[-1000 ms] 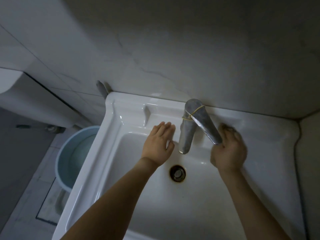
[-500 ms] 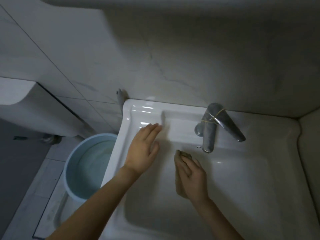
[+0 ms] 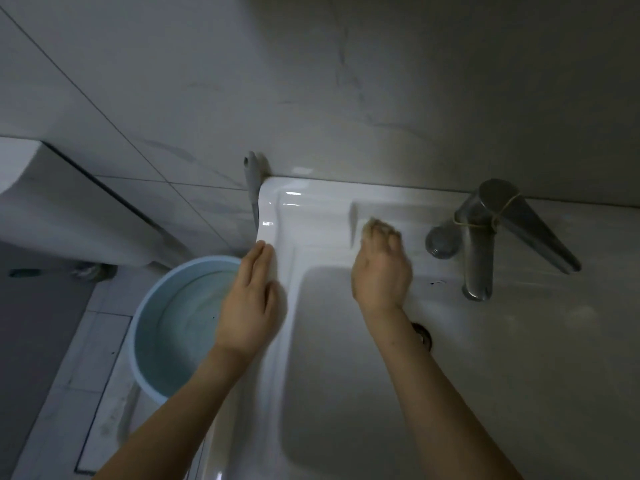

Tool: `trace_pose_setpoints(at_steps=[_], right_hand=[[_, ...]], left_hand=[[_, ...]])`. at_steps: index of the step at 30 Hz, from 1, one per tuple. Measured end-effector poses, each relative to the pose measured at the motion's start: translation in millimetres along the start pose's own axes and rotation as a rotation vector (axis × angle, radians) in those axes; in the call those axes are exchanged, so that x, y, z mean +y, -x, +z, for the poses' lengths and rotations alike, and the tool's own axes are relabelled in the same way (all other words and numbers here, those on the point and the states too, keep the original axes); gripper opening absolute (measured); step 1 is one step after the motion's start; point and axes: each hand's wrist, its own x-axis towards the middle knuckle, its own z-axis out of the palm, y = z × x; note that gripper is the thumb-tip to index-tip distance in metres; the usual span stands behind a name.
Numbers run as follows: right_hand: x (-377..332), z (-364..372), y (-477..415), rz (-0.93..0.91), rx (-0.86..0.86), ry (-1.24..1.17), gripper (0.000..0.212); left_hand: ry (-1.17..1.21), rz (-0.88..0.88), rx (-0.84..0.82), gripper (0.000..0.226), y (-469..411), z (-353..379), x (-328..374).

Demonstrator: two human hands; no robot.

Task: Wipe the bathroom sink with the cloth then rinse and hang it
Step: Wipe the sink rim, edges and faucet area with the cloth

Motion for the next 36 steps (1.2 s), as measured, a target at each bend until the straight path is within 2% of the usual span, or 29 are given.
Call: trace_pose_setpoints(at_steps=[3,4,7,10,13,16,18,20,22,24,27,29,30,31,33,36], right_hand=[[0.3,-14.2,-0.2,-0.249,-0.099,0.055,0.057],[14.0,-21.3,-1.2,-0.229,-0.128,0.074,0.058],[54.7,-29.2,2.0,0.001,-0.069,0.173,0.043],[44.3,-8.3,2.2,0.130,-0.040,0.175,0.035],[4.5,3.2,0.0,0.004,-0.028,0.041,0.037],[3.1,-6.9,7.5,-0.210,-0.104,0.065,0.048],[27.1,-23.4,8.9,-0.180,-0.093,0.082,0.058],[55.4,-33.1,12.2,-0.062,0.010,0.094,0.049],[66.1,-28.0,14.7,0.083,0.083,0.015,0.033],[45.3,-10.5,14.5,0.178,0.117,-0.082,0.029],[-8.0,8.0,19.3,0.100,0.107,-0.255,0.029],[-33.0,10.1,28.3,0.192,0.135,-0.425,0.031],[-41.9,10.4,36.0,0.239,0.096,-0.528,0.034],[-50.9,8.8,45.9,0.236,-0.014,-0.621,0.038],[-67.7,6.2,67.9,0.115,-0.209,-0.732,0.039],[-67.2,10.0,71.3,0.052,-0.180,-0.901,0.031]], left_hand=[[0.007,0.004,-0.003,0.052,0.8,-1.4,0.5],[0.004,0.009,0.000,0.053,0.6,-1.5,0.0],[0.008,0.001,0.000,0.054,0.4,-0.3,-1.6],[0.017,0.004,0.003,0.055,-1.0,1.7,-2.3],[0.014,0.008,0.005,0.055,-0.3,2.1,-2.8],[0.004,0.012,0.004,0.054,0.2,0.8,-3.6],[0.004,0.009,-0.005,0.054,0.6,0.2,-3.6],[0.007,-0.004,-0.008,0.054,-0.1,-0.5,-3.1],[0.007,-0.018,-0.007,0.053,0.0,-0.8,-1.8],[0.007,-0.027,0.001,0.053,0.2,-1.9,0.2],[-0.003,0.004,-0.001,0.050,-0.1,-2.5,0.9],[-0.004,0.013,0.004,0.050,-1.1,-2.5,-0.4],[-0.002,0.012,0.005,0.051,-1.0,-2.1,-0.3],[0.003,0.010,0.006,0.052,-0.6,-1.9,0.0],[0.020,0.013,0.005,0.053,-0.9,-1.5,0.3],[0.046,0.008,0.007,0.053,-1.4,-0.9,-0.6]])
